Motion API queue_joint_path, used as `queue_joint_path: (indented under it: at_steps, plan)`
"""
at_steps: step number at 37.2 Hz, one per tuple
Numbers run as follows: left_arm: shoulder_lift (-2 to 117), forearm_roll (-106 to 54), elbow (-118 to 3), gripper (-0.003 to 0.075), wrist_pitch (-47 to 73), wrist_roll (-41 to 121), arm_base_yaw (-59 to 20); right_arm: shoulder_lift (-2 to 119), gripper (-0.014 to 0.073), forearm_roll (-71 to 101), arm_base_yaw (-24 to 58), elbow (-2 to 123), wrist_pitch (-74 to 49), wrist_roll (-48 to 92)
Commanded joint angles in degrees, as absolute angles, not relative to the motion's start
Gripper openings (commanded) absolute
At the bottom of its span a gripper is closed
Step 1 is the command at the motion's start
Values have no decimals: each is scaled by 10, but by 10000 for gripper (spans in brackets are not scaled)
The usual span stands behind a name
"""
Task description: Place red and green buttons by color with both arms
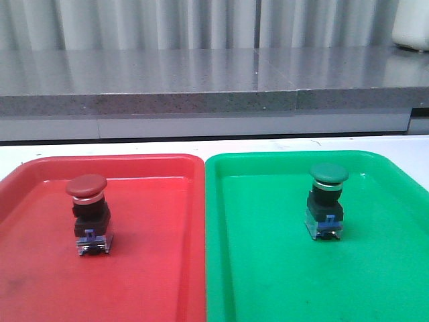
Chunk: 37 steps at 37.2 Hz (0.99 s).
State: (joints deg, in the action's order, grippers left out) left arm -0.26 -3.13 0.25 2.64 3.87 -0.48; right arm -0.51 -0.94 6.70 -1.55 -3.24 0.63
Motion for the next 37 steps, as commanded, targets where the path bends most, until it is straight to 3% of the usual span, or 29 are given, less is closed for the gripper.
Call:
queue_joint_path:
  at_steps: [1,37]
  plan:
    - [-12,-36,17,-20,-22,36,-6,-16,-70,0,53,-12,29,11]
    - [-12,-36,17,-20,-22,36,-5,-16,-70,3,38,-12,28,5]
